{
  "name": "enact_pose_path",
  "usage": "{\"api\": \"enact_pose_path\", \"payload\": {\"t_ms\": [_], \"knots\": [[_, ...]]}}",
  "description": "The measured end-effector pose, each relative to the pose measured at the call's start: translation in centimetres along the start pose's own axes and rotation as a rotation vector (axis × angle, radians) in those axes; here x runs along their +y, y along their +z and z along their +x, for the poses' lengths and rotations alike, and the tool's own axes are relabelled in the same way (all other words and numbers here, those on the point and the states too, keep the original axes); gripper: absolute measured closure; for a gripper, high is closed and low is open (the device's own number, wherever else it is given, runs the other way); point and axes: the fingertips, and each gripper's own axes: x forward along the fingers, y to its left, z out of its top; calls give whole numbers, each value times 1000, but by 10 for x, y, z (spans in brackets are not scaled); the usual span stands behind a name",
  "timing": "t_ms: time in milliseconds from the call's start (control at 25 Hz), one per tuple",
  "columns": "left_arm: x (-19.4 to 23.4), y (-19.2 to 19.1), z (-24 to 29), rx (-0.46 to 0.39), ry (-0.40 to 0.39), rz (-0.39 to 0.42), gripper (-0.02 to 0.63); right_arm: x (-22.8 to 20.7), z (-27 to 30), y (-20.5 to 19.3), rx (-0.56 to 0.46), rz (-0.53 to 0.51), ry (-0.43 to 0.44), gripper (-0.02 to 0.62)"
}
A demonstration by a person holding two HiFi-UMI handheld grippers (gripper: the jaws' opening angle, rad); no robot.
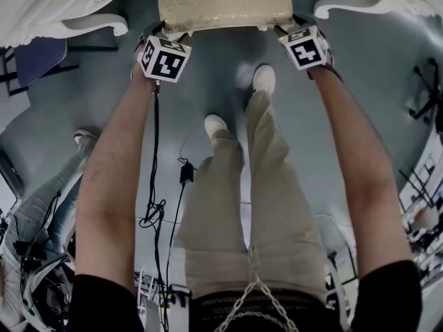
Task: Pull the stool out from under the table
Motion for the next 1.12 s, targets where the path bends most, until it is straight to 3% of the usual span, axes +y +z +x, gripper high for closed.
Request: {"api": "enact_pose_path", "payload": {"t_ms": [240, 520, 880, 1120], "knots": [[-23, -31, -16, -3, -20, 3, 322, 16, -11, -7, 13, -57, 39, 365], [-40, -65, -30, 19, -44, 2, 322, 63, -25, -46, 26, -6, 63, 377], [-79, -96, -48, 28, -51, -29, 323, 82, -43, -79, 53, -26, 58, 387], [-76, -108, -44, 19, -3, -32, 322, 88, -35, -75, 30, -51, 70, 387]]}}
